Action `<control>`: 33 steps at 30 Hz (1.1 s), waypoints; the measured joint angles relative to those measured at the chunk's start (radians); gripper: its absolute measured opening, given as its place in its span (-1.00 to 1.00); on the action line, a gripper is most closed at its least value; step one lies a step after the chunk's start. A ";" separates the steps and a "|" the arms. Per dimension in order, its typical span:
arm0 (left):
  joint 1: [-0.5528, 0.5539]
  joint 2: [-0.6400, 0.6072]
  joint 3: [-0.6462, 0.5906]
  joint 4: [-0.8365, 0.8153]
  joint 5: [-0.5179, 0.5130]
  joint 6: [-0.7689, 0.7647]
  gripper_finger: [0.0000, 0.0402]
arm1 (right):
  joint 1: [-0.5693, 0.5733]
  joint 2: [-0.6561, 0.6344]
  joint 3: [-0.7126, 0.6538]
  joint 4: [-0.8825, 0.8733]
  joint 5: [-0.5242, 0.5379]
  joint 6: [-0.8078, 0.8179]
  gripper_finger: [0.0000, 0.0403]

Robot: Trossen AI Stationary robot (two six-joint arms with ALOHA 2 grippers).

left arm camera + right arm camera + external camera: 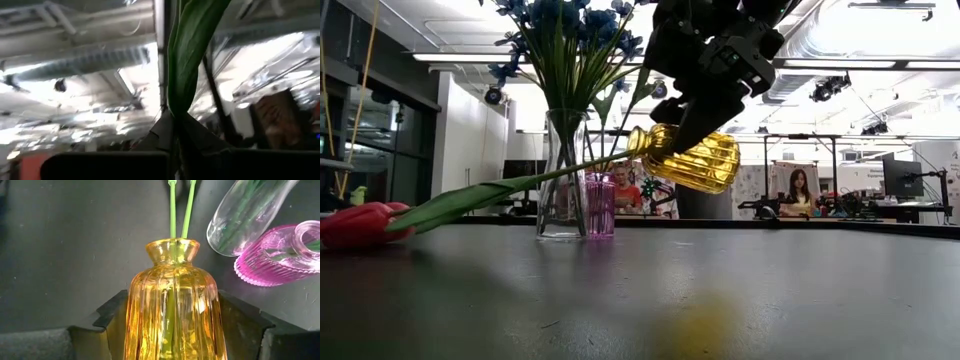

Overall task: Sort flowers into vase by color
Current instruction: Put the red flower into the yellow vase

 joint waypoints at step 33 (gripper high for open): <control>-0.029 0.124 -0.583 0.689 0.216 -0.564 -1.00 | 0.000 0.000 0.000 -0.014 0.007 0.108 0.14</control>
